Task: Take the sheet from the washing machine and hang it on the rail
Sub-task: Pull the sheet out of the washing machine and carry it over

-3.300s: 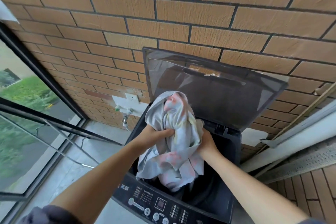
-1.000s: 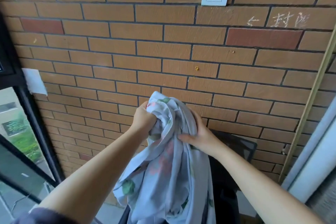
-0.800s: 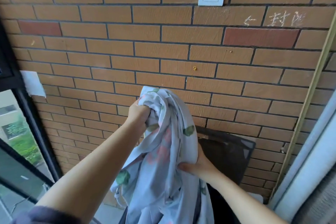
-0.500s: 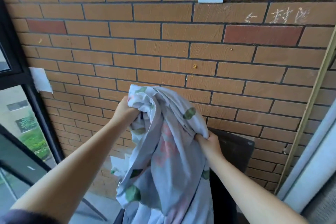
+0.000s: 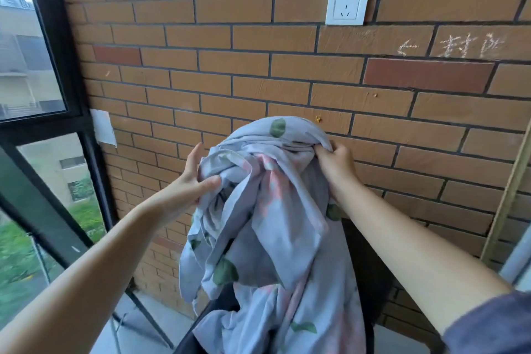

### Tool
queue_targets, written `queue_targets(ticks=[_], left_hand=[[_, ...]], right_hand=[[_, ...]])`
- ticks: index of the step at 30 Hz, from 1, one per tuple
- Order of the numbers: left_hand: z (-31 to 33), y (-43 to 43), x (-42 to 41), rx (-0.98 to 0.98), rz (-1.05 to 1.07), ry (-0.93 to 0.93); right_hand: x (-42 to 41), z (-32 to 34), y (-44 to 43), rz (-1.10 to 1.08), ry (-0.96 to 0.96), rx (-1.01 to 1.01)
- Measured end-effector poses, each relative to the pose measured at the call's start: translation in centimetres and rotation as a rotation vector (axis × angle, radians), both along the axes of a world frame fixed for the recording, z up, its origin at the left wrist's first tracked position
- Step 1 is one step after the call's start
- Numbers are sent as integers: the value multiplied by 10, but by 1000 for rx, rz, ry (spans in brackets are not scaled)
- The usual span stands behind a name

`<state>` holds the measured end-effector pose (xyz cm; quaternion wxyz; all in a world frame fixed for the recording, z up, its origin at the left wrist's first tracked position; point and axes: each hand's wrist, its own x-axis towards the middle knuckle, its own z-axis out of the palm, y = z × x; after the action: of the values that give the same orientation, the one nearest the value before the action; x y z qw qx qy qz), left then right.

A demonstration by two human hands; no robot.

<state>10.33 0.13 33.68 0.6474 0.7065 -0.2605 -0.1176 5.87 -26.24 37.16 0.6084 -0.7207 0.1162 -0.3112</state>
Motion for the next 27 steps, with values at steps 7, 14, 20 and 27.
queue_targets(ticks=[7, 14, 20, 27], left_hand=[[-2, -74, -19, 52, 1, -165], [-22, -106, -3, -106, 470, -46], [10, -103, 6, -198, 512, -31], [97, -89, -1, -419, 544, -51]], right_hand=[[9, 19, 38, 74, -18, 62], [1, 12, 41, 444, 19, -18], [-13, -27, -4, 535, 60, -232], [-21, -106, -29, 457, 287, -221]])
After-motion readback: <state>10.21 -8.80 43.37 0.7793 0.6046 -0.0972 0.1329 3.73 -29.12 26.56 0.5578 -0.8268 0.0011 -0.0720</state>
